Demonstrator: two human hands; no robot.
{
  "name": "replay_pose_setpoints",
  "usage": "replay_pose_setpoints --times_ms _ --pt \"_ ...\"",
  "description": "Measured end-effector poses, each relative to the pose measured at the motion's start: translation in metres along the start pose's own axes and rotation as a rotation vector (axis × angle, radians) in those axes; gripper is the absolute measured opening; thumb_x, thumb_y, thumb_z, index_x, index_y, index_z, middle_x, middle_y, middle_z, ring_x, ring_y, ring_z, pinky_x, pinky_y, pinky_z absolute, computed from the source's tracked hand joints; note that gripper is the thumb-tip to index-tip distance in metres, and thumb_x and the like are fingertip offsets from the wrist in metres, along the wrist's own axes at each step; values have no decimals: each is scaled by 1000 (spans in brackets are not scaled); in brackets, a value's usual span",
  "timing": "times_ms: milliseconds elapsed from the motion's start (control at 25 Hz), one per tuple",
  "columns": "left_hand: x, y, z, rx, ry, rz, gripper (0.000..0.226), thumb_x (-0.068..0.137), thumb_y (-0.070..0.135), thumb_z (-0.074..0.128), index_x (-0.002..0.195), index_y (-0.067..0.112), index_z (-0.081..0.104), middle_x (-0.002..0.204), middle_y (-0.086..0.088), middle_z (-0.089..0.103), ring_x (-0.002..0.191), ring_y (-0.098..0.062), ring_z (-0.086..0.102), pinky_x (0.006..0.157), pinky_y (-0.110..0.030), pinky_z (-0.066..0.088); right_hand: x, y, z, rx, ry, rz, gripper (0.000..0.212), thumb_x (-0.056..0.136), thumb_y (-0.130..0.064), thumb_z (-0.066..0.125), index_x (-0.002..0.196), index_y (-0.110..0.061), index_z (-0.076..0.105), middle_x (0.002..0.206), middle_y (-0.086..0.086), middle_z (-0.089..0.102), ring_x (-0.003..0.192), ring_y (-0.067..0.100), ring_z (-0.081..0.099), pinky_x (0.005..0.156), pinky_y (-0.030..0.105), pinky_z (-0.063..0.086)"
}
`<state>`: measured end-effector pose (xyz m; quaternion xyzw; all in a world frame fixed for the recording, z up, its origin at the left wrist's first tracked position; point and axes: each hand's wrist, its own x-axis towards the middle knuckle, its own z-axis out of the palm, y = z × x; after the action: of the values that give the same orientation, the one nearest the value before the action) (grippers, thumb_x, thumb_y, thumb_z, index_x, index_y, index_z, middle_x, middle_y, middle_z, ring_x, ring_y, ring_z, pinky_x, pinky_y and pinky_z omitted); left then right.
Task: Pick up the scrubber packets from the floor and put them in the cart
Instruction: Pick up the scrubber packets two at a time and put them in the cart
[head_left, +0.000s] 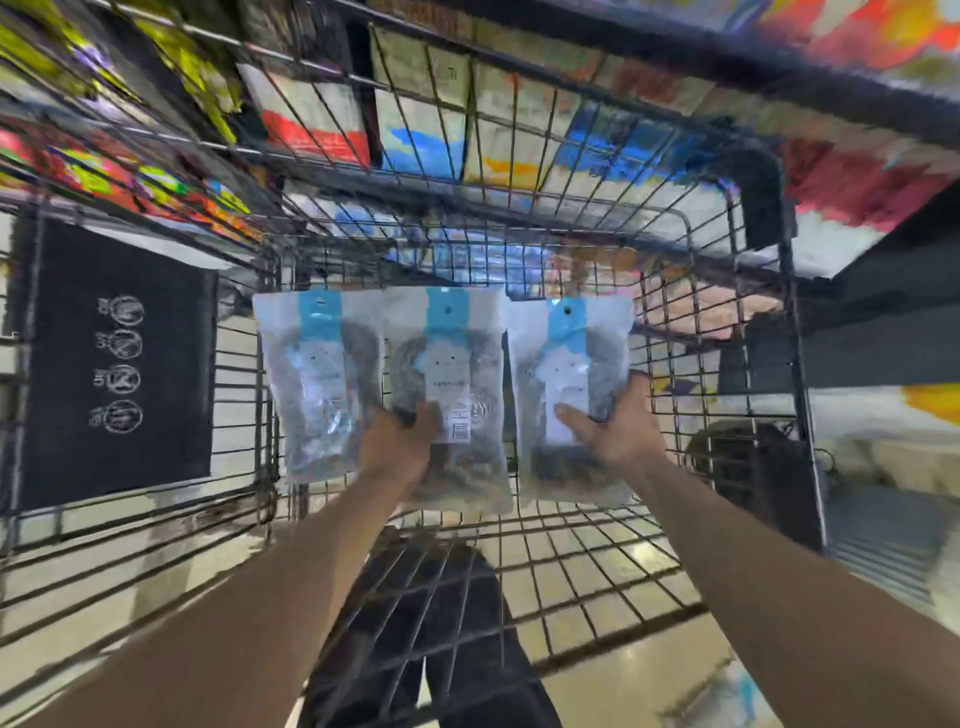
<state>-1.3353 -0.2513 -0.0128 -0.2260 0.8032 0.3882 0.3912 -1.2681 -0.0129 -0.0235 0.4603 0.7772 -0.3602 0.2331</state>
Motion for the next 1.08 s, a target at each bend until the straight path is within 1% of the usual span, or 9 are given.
replay_pose_setpoints --times_ms 80,160,240,440,560,640,760,1000,1080 --pt "3 -2 -4 197 -43 105 71 88 55 71 142 27 34 147 -19 43 131 -43 51 107 -58 49 -1 0 3 -117 13 -41 107 84 -41 87 158 -32 11 134 17 62 118 40 66 100 54 55" --pt "-1 0 -5 438 -77 208 86 89 55 71 156 35 20 157 -20 27 137 -49 45 112 -62 43 -2 -3 5 -266 -7 -89 103 88 -42 82 157 -48 6 124 21 62 105 41 68 93 53 58" --pt "-3 7 -3 572 -66 224 78 92 57 67 155 40 23 158 -18 24 137 -50 46 110 -60 43 1 -5 6 -317 -23 -106 93 91 -44 78 155 -51 10 119 21 62 99 40 67 89 50 58" --pt "-2 10 -5 614 -117 227 64 95 54 61 147 40 27 153 -19 31 135 -49 45 109 -63 42 -2 -7 0 -386 -68 -71 92 92 -53 72 157 -53 7 126 20 58 106 42 66 89 47 56" --pt "-20 19 -23 688 -121 253 59 91 63 43 143 36 35 149 -13 42 120 -40 60 99 -59 54 -23 -14 -18 -455 -73 -68 59 92 -72 48 144 -46 39 132 14 52 111 41 63 95 54 58" --pt "-53 40 -55 769 -48 268 55 97 62 39 144 33 40 146 -11 47 117 -36 62 97 -55 55 -62 -37 -46 -497 -44 -200 66 87 -75 26 134 -36 53 123 14 60 106 38 64 90 52 60" --pt "-115 76 -99 868 112 413 53 103 58 36 144 26 46 147 -10 49 124 -34 59 102 -50 50 -130 -71 -94 -495 82 -353 60 99 -64 32 138 -27 57 119 14 67 109 38 67 91 51 60" --pt "-237 144 -172 918 423 707 55 94 61 42 134 28 61 137 -10 57 127 -37 54 104 -55 47 -257 -131 -189 -604 316 -557 64 102 -55 45 157 -21 43 151 10 54 133 36 52 110 44 44" --pt "-283 171 -188 888 461 792 57 96 61 40 139 28 57 148 -14 49 138 -39 45 111 -59 39 -291 -142 -220 -592 421 -587 64 102 -56 45 156 -22 45 157 10 50 138 37 48 113 43 41"
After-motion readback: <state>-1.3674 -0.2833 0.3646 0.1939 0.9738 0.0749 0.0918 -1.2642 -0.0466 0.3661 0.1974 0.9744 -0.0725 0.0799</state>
